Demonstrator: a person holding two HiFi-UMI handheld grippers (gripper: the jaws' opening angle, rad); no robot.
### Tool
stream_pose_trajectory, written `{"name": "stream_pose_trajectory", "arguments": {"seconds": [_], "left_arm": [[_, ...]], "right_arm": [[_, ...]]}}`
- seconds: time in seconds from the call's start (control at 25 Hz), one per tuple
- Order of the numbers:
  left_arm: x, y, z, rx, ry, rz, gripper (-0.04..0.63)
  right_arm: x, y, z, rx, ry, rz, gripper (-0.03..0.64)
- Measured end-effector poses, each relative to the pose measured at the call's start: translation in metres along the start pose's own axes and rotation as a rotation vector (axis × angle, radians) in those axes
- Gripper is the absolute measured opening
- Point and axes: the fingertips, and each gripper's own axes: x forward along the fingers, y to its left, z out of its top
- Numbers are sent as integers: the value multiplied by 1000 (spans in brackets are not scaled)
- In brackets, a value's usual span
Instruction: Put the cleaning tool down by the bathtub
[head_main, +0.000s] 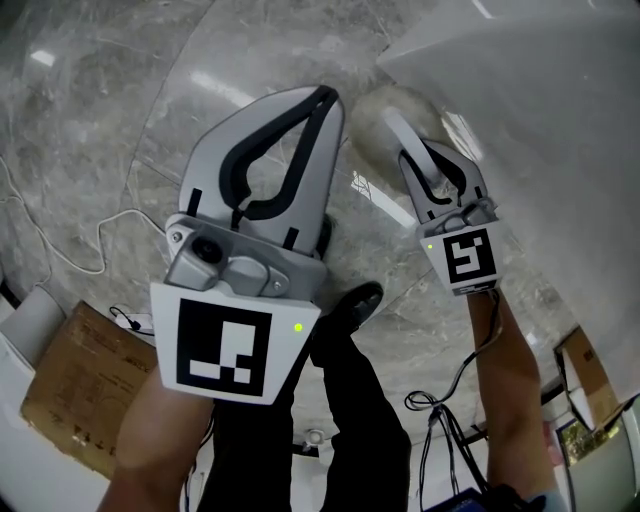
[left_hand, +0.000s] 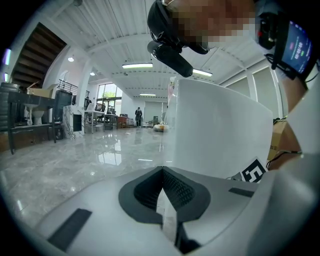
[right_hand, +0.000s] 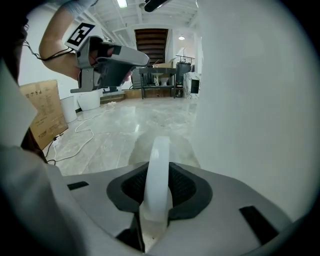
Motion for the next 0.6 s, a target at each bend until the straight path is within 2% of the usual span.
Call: {"name": "stream_pose_trajectory", "arguments": {"seconds": [0.6], "left_arm": [[11,3,-17,3,20,5,14]], "right_arm": [[31,-8,-29,65,72,12,105]]}}
